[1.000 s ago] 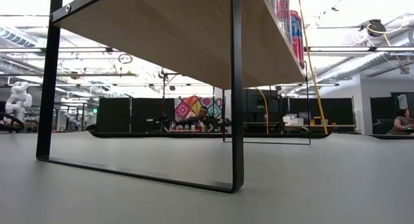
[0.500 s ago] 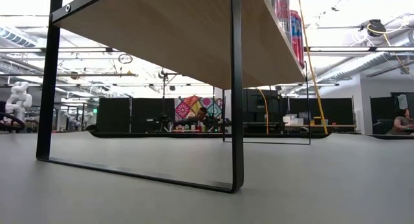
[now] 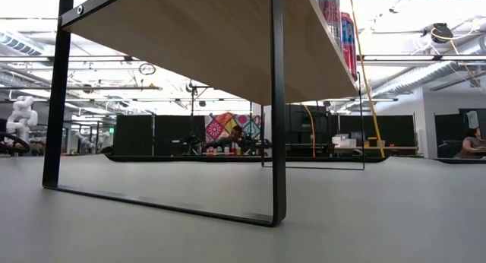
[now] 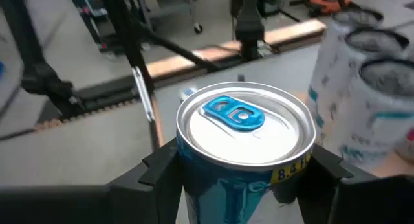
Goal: Place canned beverage on shelf
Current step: Put the blue soda can on the shelf
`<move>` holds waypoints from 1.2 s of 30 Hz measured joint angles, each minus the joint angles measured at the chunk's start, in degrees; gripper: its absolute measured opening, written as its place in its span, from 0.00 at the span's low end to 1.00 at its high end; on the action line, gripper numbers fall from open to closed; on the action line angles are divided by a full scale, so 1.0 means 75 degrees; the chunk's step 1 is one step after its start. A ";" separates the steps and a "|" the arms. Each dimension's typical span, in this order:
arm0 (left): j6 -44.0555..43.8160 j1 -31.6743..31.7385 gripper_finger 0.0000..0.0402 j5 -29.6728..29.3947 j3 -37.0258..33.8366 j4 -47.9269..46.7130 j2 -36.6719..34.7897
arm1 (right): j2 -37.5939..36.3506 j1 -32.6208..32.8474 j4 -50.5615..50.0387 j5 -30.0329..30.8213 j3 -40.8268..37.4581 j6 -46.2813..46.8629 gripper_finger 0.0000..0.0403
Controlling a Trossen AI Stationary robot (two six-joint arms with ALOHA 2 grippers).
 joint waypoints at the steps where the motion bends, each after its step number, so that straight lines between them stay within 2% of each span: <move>1: -0.0003 0.0000 0.92 0.0000 0.0000 -0.0034 0.0003 | 0.0017 -0.0009 -0.0147 -0.0013 0.0000 0.0147 0.49; 4: -0.0004 0.0000 0.92 -0.0012 0.0000 -0.0078 0.0003 | 0.0037 -0.0219 0.0249 0.0016 -0.0009 -0.0184 0.48; 11: 0.0002 0.0000 0.92 -0.0419 -0.0003 0.0040 0.0003 | 0.0017 -0.1038 0.2582 0.0166 -0.0350 -0.2411 0.49; 20: 0.0003 0.0000 0.92 -0.0694 -0.0003 0.0047 0.0003 | -0.0321 -0.1729 0.3624 -0.1944 -0.1462 -0.2893 0.49; 22: 0.0004 0.0000 0.92 -0.0704 -0.0003 0.0047 0.0003 | -0.0636 -0.1765 0.3955 -0.1964 -0.1831 -0.3025 0.49; 24: 0.0002 0.0000 0.92 -0.0744 -0.0005 0.0044 0.0003 | -0.1073 -0.1772 0.4482 -0.1646 -0.2393 -0.3227 0.49; 27: 0.0004 0.0000 0.92 -0.0772 -0.0006 0.0044 0.0003 | -0.1658 -0.1747 0.6349 -0.1329 -0.3635 -0.3653 0.49; 31: 0.0005 0.0000 0.92 -0.0784 -0.0006 0.0044 0.0003 | -0.1862 -0.1701 0.9540 -0.1400 -0.5390 -0.4595 0.49; 34: 0.0005 0.0000 0.92 -0.0793 -0.0006 0.0044 0.0003 | -0.1785 -0.1684 1.1240 -0.1427 -0.6132 -0.5293 0.49; 36: 0.0006 0.0000 0.92 -0.0844 -0.0006 0.0048 0.0003 | -0.1767 -0.1690 1.1827 -0.1431 -0.6330 -0.5677 0.49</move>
